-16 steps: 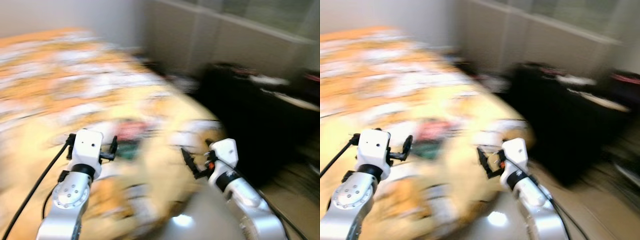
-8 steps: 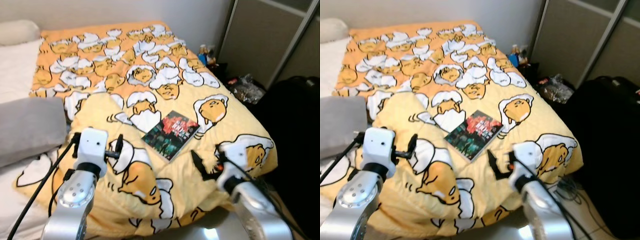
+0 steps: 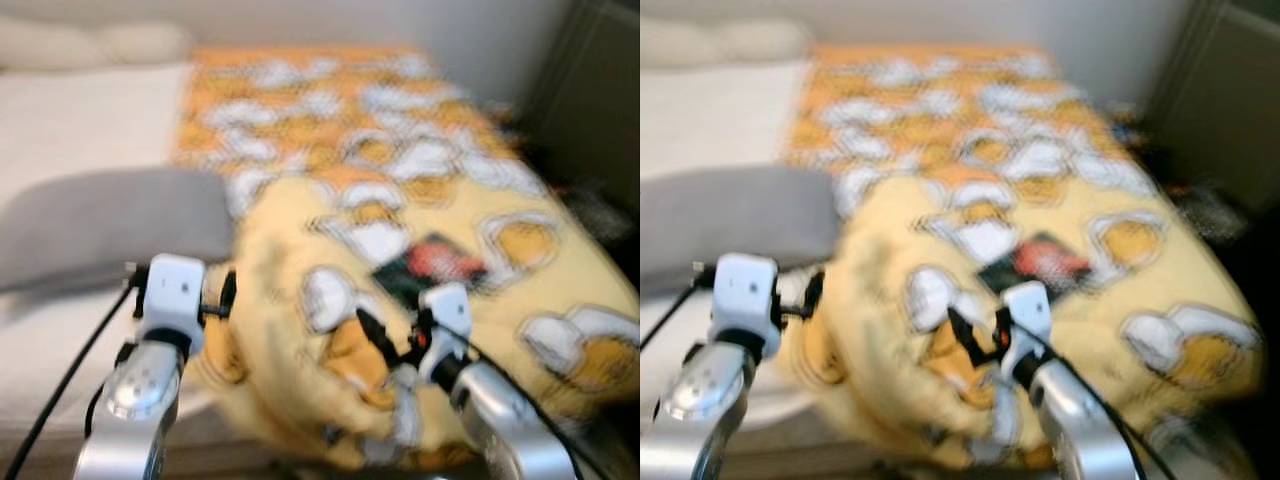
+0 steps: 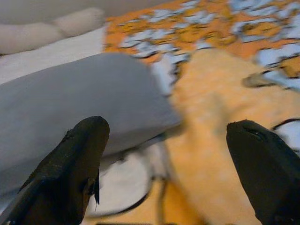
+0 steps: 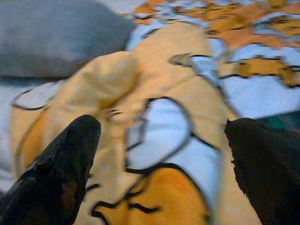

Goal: Clean up the room

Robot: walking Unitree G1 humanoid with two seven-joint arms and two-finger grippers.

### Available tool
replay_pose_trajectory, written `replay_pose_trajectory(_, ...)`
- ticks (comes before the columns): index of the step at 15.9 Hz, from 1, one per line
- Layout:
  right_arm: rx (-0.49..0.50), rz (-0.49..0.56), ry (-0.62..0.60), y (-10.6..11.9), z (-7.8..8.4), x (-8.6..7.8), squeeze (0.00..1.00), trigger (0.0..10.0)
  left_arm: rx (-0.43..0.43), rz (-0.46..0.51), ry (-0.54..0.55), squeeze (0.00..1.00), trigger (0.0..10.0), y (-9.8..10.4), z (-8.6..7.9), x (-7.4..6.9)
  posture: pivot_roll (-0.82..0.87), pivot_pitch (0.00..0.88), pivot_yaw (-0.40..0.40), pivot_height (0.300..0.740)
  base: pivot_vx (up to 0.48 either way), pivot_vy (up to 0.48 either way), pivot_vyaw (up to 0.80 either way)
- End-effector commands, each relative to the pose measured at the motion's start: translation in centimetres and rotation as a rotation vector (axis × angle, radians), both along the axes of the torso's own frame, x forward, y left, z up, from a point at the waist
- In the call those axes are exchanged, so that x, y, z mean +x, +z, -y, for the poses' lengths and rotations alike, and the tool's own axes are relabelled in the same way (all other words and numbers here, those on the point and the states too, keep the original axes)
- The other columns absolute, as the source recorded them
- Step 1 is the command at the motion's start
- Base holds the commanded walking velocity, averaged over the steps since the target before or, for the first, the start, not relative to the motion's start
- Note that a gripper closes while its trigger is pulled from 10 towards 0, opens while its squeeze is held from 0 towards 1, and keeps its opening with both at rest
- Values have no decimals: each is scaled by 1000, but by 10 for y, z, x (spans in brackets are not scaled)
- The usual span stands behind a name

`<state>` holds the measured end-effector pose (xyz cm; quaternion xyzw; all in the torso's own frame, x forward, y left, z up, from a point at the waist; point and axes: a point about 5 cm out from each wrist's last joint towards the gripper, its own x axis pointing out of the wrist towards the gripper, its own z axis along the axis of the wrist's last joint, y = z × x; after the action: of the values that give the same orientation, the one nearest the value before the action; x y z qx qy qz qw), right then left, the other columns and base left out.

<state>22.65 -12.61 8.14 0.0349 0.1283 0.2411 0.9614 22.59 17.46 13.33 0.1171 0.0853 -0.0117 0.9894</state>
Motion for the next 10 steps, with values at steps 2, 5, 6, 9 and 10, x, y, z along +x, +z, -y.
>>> replay_pose_trajectory(2,1,1,-3,1,5,-1,0,10000,-2,-17,-4,0,10000,-1,2,-2,-39,0,11,740,0,332,800)
replay_pose_trajectory(5,4,-22,-60,-3,10,-3,0,10000,7,-24,-6,0,10000,-1,1,-2,-42,0,18,740,0,328,267)
replay_pose_trajectory(6,3,-30,-100,-5,13,-3,0,10000,10,-27,-7,0,10000,-1,1,-1,-42,0,18,740,0,334,0)
replay_pose_trajectory(9,12,-35,-274,-5,24,0,0,10000,11,-29,-10,0,10000,-2,0,4,-60,0,27,740,0,333,0)
replay_pose_trajectory(10,0,-32,-302,-4,26,3,0,10000,11,-31,-13,0,10000,-3,1,5,-64,0,27,740,0,337,0)
